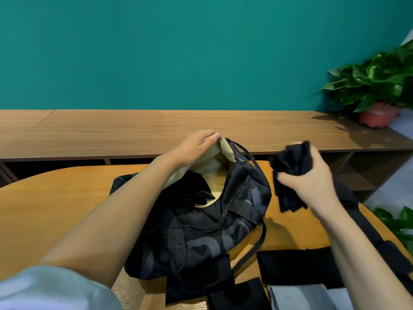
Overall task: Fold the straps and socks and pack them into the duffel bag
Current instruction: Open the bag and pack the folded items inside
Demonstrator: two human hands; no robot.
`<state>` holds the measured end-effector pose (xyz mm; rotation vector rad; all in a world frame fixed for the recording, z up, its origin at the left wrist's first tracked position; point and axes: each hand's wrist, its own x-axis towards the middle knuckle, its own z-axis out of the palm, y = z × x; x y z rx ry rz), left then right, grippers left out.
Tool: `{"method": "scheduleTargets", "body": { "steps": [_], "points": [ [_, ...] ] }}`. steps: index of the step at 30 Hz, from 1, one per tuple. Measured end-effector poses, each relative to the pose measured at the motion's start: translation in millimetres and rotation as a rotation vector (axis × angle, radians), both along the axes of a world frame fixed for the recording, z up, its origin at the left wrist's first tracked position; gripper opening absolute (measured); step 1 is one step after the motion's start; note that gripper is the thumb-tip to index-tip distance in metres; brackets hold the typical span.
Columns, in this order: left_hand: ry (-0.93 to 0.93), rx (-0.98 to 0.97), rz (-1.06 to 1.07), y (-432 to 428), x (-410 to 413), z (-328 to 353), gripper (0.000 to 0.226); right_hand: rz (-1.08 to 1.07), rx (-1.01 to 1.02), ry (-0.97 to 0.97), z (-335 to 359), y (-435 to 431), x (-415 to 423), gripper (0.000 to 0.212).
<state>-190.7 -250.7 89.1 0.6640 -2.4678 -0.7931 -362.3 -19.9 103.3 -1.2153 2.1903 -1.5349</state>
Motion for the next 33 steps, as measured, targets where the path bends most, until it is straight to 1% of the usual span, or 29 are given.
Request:
{"method": "scheduleTargets", "body": {
  "steps": [1, 3, 5, 6, 8, 10, 12, 13, 15, 16, 17, 20, 22, 24, 25, 27, 29, 30, 31, 32, 33],
  "points": [
    [0.018, 0.029, 0.009, -1, -2, 2, 0.037, 0.081, -0.032, -0.05, 7, -10, 18, 0.054],
    [0.072, 0.094, 0.048, -4, -4, 7, 0.046, 0.201, -0.027, -0.105, 5, -38, 53, 0.066],
    [0.111, 0.115, 0.088, -9, -7, 12, 0.055, 0.257, 0.046, -0.023, -11, -69, 79, 0.074],
    [0.111, 0.114, 0.101, -11, -8, 15, 0.057, 0.263, 0.118, 0.044, -21, -85, 88, 0.079],
    [0.101, 0.101, 0.115, -14, -10, 20, 0.057, 0.244, 0.314, 0.164, -39, -116, 98, 0.086],
    [0.105, 0.078, 0.115, -14, -12, 25, 0.057, 0.157, 0.487, 0.255, -55, -143, 98, 0.087],
    [0.099, 0.061, 0.1, -12, -15, 29, 0.056, 0.056, 0.6, 0.295, -72, -163, 98, 0.091],
    [0.09, 0.062, 0.089, -11, -17, 30, 0.055, 0.038, 0.654, 0.31, -81, -170, 99, 0.097],
    [0.06, 0.062, 0.068, -8, -18, 29, 0.055, 0.068, 0.754, 0.317, -95, -176, 103, 0.11],
    [0.047, 0.057, 0.057, -7, -17, 27, 0.055, 0.079, 0.761, 0.319, -100, -177, 104, 0.111],
    [0.044, 0.052, 0.051, -7, -16, 25, 0.054, 0.074, 0.738, 0.34, -103, -176, 105, 0.107],
    [0.064, 0.055, 0.041, -6, -15, 19, 0.053, 0.056, 0.641, 0.503, -107, -163, 118, 0.087],
    [0.072, 0.075, 0.033, -5, -17, 19, 0.052, 0.14, 0.696, 0.628, -116, -157, 130, 0.072],
    [0.092, 0.084, 0.016, -2, -19, 17, 0.048, 0.204, 0.783, 0.704, -127, -160, 128, 0.064],
    [0.091, 0.073, 0.008, 1, -19, 17, 0.047, 0.21, 0.816, 0.695, -130, -165, 121, 0.064],
    [0.051, 0.016, -0.014, 7, -17, 15, 0.048, 0.236, 0.857, 0.617, -126, -176, 103, 0.066],
    [0.017, -0.027, -0.041, 12, -11, 11, 0.049, 0.307, 0.839, 0.569, -119, -177, 92, 0.066],
    [0.015, -0.074, -0.043, 13, -6, 7, 0.052, 0.342, 0.8, 0.601, -116, -171, 89, 0.066],
    [0.022, -0.157, -0.025, 16, 1, 5, 0.057, 0.371, 0.747, 0.676, -114, -162, 86, 0.069],
    [0.044, -0.254, 0.009, 20, 10, 0, 0.058, 0.397, 0.69, 0.767, -110, -148, 83, 0.076],
    [0.084, -0.34, 0.051, 26, 21, -6, 0.053, 0.432, 0.643, 0.844, -106, -133, 78, 0.086]
  ]
}}
